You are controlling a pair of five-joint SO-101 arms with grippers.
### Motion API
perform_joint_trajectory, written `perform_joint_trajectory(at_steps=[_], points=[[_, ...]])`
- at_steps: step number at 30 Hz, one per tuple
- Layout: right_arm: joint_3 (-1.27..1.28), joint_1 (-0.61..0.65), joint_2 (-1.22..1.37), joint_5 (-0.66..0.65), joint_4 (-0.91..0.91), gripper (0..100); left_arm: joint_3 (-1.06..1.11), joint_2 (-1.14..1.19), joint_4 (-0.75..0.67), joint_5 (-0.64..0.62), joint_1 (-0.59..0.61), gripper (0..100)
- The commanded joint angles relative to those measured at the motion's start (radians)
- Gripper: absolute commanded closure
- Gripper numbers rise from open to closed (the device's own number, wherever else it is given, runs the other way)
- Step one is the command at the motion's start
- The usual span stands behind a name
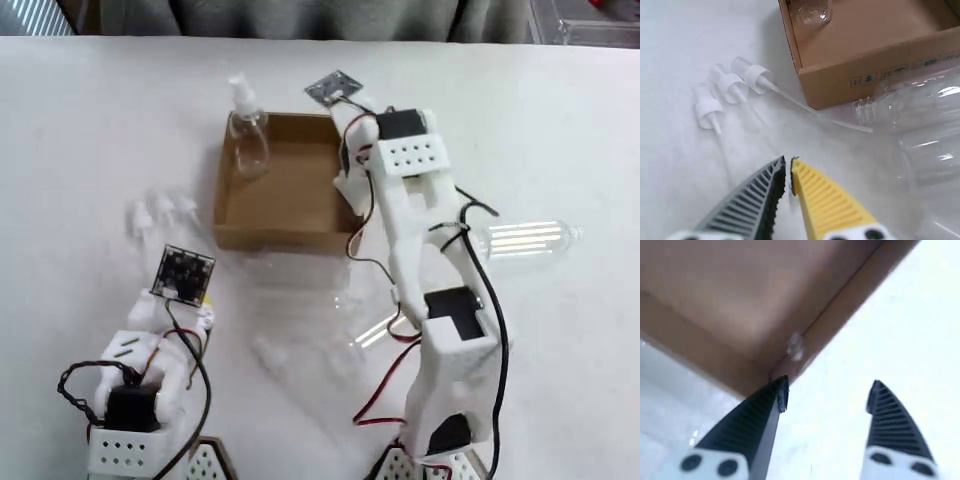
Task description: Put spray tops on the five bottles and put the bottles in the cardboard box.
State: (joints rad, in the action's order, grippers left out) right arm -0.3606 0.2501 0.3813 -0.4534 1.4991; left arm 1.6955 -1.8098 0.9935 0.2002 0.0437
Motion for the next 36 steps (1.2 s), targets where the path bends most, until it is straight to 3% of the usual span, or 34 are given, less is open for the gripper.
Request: perform_joint_trajectory(at_steps=[1,5,12,17,28,36], points=[[-0.051,-0.051,-0.067,0.002,0.081,86.3,-0.003,-0.013,-0.003,0.009,0.007,97],[-0.051,-0.122,-0.091,0.002,0.097,98.8,-0.003,-0.013,-0.003,0.009,0.005,97],[-0.032,-0.232,-0.171,0.003,0.22,98.1,-0.003,-0.013,-0.003,0.009,0.005,97],[0.127,-0.305,-0.246,0.002,0.22,98.2,-0.003,-0.013,-0.003,0.009,0.007,97],[0.555,-0.298,-0.513,-0.005,0.177,98.2,-0.003,-0.013,-0.003,0.009,0.004,97],[0.859,-0.189,-0.823,-0.006,0.162,98.2,-0.003,-0.013,-0.003,0.009,0.004,97]])
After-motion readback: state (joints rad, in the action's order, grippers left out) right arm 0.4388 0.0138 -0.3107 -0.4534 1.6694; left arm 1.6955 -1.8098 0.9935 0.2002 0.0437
